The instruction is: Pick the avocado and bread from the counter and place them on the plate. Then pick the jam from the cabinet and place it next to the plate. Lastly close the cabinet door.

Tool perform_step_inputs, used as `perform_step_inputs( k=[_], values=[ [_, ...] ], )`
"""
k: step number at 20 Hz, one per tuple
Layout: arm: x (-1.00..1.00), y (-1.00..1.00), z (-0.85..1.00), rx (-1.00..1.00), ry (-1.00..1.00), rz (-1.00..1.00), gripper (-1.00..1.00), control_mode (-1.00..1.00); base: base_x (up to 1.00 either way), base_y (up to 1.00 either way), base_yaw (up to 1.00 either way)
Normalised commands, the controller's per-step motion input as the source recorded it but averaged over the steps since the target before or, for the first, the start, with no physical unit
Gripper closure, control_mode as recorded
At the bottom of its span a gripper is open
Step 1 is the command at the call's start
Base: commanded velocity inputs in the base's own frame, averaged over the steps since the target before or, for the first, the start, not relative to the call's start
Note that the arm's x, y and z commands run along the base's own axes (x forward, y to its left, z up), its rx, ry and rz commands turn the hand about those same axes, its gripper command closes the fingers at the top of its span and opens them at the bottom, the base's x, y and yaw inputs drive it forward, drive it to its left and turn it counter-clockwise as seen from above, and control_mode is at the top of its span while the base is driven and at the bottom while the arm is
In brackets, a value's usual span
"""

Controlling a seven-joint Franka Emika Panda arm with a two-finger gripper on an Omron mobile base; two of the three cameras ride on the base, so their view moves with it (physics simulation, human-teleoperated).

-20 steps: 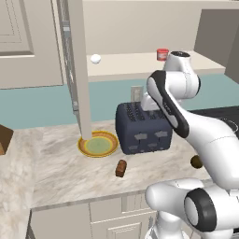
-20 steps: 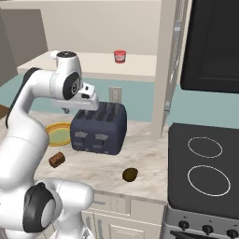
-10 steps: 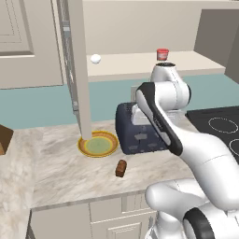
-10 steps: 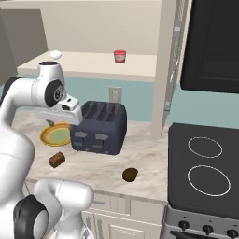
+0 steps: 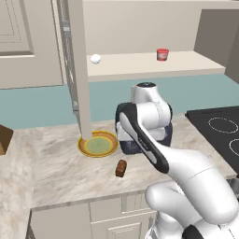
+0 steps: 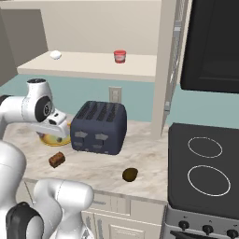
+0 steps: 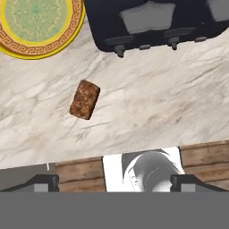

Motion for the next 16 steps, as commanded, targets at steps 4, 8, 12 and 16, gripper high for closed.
perform_step_inputs(
  k=[4, 8, 12, 16],
  values=[
    [0.18, 0.46, -0.49, 0.00, 0.00, -0.09, -1.00, -1.00, 0.00, 0.00, 0.00],
    [0.29, 0.18, -0.44, 0.00, 0.00, -0.13, -1.00, -1.00, 0.00, 0.00, 0.00],
    [0.36, 0.00, -0.37, 0.00, 0.00, -0.16, -1.00, -1.00, 0.00, 0.00, 0.00],
    [0.29, 0.00, -0.37, 0.00, 0.00, -0.15, -1.00, -1.00, 0.00, 0.00, 0.00]
  ],
)
